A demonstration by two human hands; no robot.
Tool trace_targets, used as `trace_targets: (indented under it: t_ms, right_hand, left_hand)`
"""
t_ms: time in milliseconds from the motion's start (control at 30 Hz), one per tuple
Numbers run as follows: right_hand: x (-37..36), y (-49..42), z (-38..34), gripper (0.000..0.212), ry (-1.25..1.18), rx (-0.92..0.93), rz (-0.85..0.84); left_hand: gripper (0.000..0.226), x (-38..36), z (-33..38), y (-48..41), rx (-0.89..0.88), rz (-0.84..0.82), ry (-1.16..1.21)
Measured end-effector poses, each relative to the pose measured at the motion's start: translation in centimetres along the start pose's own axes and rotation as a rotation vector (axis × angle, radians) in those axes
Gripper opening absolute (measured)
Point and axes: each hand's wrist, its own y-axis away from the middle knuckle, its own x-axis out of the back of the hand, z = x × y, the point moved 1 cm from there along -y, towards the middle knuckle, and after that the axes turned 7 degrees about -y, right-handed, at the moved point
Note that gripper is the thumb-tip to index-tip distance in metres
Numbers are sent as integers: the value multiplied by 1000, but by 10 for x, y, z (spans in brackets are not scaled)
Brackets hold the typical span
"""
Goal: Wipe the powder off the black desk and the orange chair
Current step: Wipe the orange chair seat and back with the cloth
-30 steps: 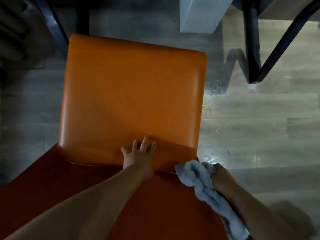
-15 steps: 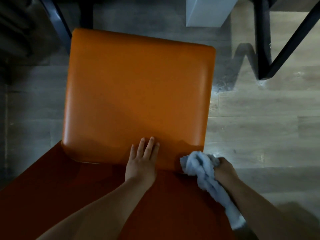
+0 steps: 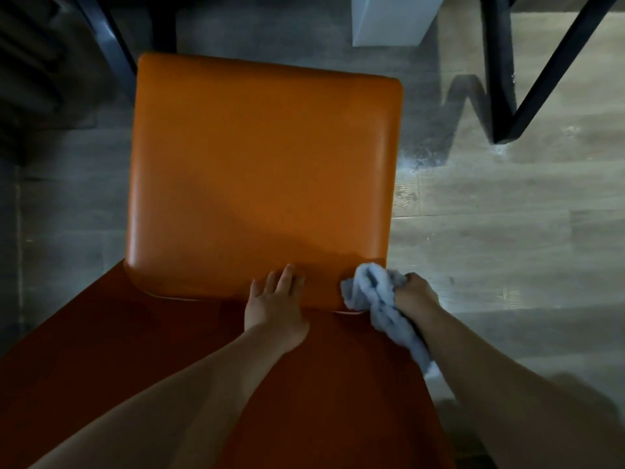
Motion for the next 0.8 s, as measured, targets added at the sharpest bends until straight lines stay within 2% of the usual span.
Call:
trace_targets:
  t_ms: [67,200,267,333,433,600,700,800]
  right_hand:
    - [2,12,1,25,-5,12,10]
    - [22,56,42,31,40,77,-93]
    - [22,58,40,26,81,67,-77]
    - [13,44,24,29,101,28,-39]
    - [1,23,2,32,-11,-33,44]
    - [16,61,30,31,-14,47,-43]
    - [27,84,56,33,-62,96,-25]
    - [19,73,37,30,-74,21,2]
  left_hand:
    - [75,-9,4,13,-12,-48,46]
    - [64,-23,10,34,12,-173,116]
    - [60,-24,13,38,12,-203,168]
    - [59,-24,14,39,9,-220,188]
    - [62,-23,13,42,-12,-254,221]
    - [60,-25,12,49,-38,-198,269]
    - [60,-22,15,52,-44,-175,254]
    - [59,-21,15,55,-52,-166,255]
